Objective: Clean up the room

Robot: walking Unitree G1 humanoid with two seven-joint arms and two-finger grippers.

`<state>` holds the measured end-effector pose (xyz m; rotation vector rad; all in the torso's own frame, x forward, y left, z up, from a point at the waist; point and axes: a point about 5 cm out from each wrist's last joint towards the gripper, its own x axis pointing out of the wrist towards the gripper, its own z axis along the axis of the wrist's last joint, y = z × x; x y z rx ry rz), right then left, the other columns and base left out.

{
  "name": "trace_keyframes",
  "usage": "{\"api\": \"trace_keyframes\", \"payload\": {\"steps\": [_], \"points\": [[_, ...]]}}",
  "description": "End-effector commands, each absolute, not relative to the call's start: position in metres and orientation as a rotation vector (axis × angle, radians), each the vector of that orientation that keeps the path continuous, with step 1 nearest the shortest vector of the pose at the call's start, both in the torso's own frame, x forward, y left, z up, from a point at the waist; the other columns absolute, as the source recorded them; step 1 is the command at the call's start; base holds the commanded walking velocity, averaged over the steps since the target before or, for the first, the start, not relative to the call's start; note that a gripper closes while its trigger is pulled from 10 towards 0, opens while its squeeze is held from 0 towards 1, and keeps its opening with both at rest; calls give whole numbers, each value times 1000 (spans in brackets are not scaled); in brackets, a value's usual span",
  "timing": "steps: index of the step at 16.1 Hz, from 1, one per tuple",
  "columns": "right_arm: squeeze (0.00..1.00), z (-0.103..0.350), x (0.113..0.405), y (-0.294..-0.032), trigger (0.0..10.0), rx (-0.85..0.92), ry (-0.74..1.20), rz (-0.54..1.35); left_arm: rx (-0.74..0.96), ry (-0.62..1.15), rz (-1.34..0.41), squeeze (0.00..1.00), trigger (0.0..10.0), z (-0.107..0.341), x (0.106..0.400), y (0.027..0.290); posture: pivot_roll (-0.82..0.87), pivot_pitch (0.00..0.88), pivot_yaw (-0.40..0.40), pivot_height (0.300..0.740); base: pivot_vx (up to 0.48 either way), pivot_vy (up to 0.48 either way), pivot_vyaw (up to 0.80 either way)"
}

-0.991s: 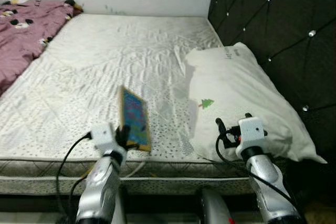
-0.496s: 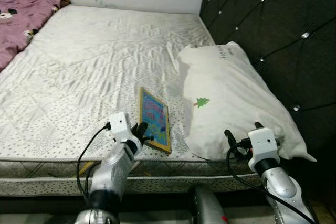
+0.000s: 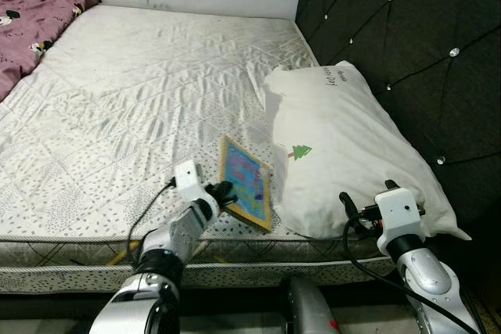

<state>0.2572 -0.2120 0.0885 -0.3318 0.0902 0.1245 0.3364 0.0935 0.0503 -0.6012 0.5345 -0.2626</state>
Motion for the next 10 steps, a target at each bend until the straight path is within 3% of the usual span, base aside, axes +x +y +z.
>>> {"api": "trace_keyframes", "payload": {"steps": [1,4,6,10], "points": [[0,94,256,-216,10000,-342,82,106,-566,526,-325,0,10000,56,340,86,-181,0,-97,558,0,0,0],[0,96,257,-216,10000,-347,79,108,-572,566,-326,0,10000,49,338,91,-184,0,-97,558,0,0,0],[0,98,259,-217,10000,-351,76,105,-569,577,-305,1000,10000,48,339,98,-188,0,-99,558,0,0,0],[0,100,261,-216,10000,-356,69,107,-432,567,-286,1000,10000,46,341,113,-190,0,-102,558,0,0,0]]}}
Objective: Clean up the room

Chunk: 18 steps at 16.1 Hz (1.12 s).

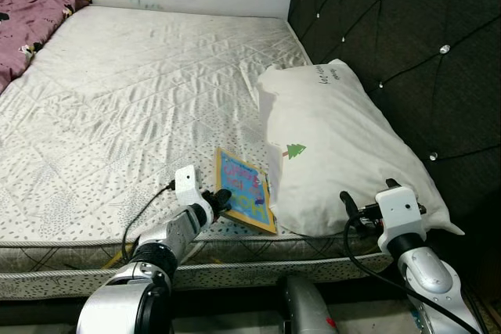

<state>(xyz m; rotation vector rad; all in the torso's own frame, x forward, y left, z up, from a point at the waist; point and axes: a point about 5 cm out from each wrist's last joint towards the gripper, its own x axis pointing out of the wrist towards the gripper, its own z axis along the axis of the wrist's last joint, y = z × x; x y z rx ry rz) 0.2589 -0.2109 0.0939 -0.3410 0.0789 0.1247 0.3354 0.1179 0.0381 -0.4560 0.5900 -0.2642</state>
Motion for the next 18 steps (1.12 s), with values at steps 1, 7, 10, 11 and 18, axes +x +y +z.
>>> {"api": "trace_keyframes", "payload": {"steps": [1,7,10,11,18], "points": [[0,102,263,-217,10000,-362,63,107,-400,565,-259,1000,10000,45,342,120,-190,0,-102,558,0,0,0],[0,104,269,-217,10000,-372,58,105,-318,515,-124,1000,10000,46,344,150,-188,0,-109,558,0,0,0],[0,103,270,-216,10000,-376,51,110,-285,467,-60,1000,10000,51,348,163,-188,0,-102,558,0,0,0],[0,103,271,-214,10000,-374,46,110,-264,452,-42,1000,10000,53,349,165,-186,0,-93,558,0,0,0],[0,105,285,-195,10000,-319,8,137,-160,307,-133,1000,10000,58,346,138,-140,0,-63,558,0,0,0]]}}
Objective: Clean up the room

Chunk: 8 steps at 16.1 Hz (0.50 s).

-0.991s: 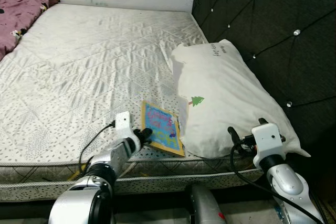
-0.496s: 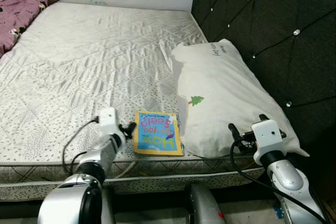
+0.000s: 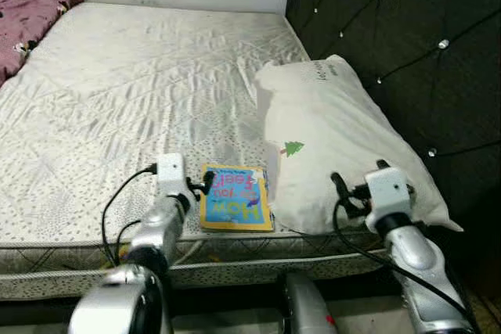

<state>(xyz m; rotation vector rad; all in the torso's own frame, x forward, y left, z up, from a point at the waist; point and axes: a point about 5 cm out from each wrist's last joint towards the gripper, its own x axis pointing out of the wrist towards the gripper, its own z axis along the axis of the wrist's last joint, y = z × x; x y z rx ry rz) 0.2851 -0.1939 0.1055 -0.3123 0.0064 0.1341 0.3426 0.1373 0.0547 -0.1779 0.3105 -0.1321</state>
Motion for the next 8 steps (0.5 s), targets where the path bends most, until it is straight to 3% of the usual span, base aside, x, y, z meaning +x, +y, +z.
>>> {"api": "trace_keyframes", "payload": {"steps": [1,4,8], "points": [[0,106,289,-190,10000,-303,-3,141,-135,246,-146,1000,10000,61,342,133,-126,0,-54,558,0,0,0],[0,107,297,-181,10000,-274,-19,146,-72,138,-122,1000,10000,67,326,133,-85,0,-32,558,0,0,0],[0,101,303,-162,10000,-116,4,136,19,48,41,1000,10000,74,290,162,-24,0,-3,558,0,0,0]]}}
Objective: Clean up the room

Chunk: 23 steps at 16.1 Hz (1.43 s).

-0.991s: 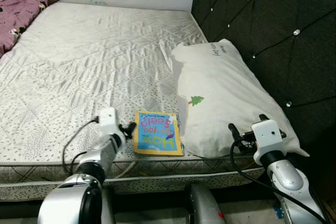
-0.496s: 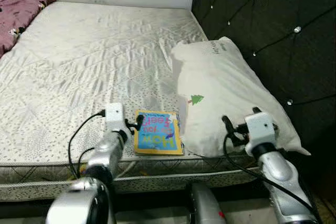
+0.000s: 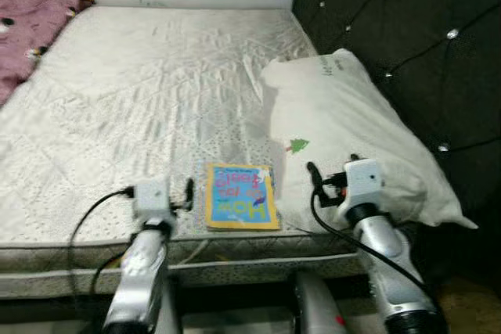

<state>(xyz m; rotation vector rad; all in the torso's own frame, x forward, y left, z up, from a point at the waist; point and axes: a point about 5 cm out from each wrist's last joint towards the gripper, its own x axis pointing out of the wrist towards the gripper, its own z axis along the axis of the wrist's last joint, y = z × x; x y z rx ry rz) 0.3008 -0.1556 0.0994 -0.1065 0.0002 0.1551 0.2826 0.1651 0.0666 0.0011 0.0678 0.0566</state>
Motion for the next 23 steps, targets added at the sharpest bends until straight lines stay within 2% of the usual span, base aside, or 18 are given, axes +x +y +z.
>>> {"api": "trace_keyframes", "payload": {"steps": [1,3,5,9,11,12,13,14,23], "points": [[0,97,302,-157,10000,-31,19,111,13,43,127,1000,10000,74,274,176,1,0,7,558,0,0,0],[0,91,300,-153,10000,13,29,100,31,42,174,1000,10000,74,264,185,13,0,18,558,0,0,0],[0,81,297,-153,10000,73,56,59,50,40,152,1000,10000,79,259,181,26,0,40,558,0,0,0],[0,84,302,-155,10000,72,14,53,62,10,108,1000,10000,88,270,167,9,0,73,558,0,0,0],[0,94,312,-152,10000,72,-26,72,77,5,92,1000,10000,91,275,166,0,0,86,581,0,0,0],[0,98,317,-148,10000,56,-42,89,91,1,86,910,10000,92,279,166,1,0,86,596,0,0,0],[0,99,318,-147,10000,52,-47,93,95,-6,86,910,10000,93,280,166,1,0,86,605,0,0,0],[0,99,320,-147,10000,48,-51,92,100,-8,92,0,10000,93,281,166,9,0,75,620,0,0,0],[0,98,322,-154,10000,18,-63,83,112,-35,101,0,10000,95,285,165,-1,0,71,720,0,0,0]]}}
